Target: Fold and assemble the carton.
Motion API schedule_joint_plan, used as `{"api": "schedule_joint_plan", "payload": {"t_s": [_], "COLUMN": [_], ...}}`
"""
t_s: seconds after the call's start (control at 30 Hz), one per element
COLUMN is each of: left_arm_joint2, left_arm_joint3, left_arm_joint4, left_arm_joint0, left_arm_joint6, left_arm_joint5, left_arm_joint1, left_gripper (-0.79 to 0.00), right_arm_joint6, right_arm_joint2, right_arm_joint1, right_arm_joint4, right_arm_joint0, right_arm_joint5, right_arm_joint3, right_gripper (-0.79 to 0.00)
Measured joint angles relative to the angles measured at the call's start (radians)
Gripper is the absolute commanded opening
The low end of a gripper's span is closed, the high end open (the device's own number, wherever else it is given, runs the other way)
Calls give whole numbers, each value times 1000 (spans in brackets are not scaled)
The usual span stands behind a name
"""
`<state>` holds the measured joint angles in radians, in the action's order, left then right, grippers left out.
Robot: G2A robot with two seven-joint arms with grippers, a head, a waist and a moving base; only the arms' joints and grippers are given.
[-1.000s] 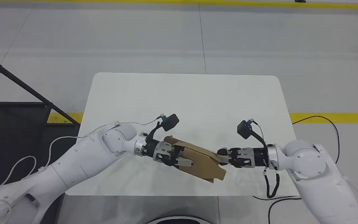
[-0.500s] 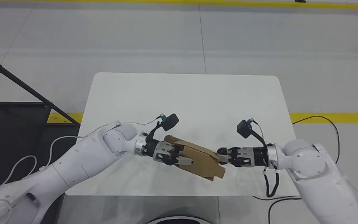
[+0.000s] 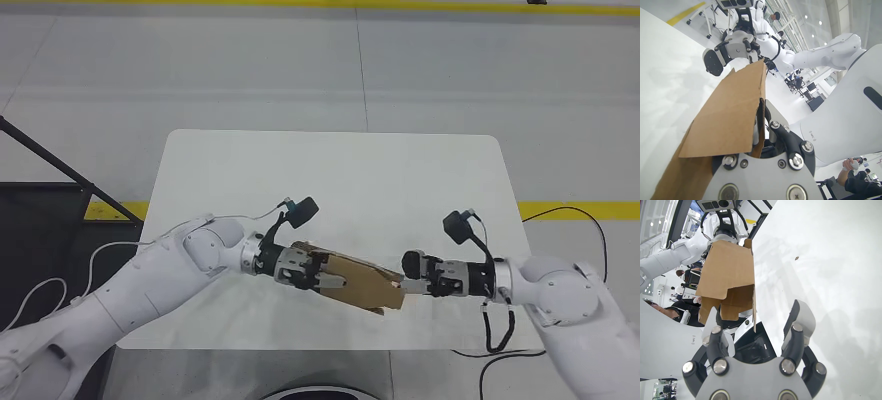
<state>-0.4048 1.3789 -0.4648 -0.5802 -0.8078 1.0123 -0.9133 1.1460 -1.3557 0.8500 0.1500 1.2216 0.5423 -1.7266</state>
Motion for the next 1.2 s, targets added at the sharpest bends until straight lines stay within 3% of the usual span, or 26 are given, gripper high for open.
{"api": "schedule_joint_plan", "payload": {"t_s": [0.3,0.53,0.57,0.63,0.77,1.2], "left_arm_joint2": [-79,-158,-164,-177,-191,-203], "left_arm_joint3": [10,36,38,42,46,42], "left_arm_joint4": [-9,-4,-1,6,15,32], "left_arm_joint0": [-44,-100,-105,-115,-126,-136], "left_arm_joint6": [0,0,0,0,0,0], "left_arm_joint5": [0,0,0,0,0,0], "left_arm_joint1": [8,8,7,5,1,-11], "left_gripper": [-785,-785,-785,-785,-785,-785], "right_arm_joint6": [-11,-4,-5,-11,-14,-26], "right_arm_joint2": [-57,-37,-31,-18,9,64], "right_arm_joint1": [-12,-13,-13,-11,-8,-2], "right_arm_joint4": [27,4,-1,-9,-13,-32], "right_arm_joint0": [60,75,74,68,54,12], "right_arm_joint5": [24,17,14,9,9,3], "right_arm_joint3": [-4,-6,-6,-4,3,-4], "right_gripper": [0,-12,-58,-259,-397,-456]}}
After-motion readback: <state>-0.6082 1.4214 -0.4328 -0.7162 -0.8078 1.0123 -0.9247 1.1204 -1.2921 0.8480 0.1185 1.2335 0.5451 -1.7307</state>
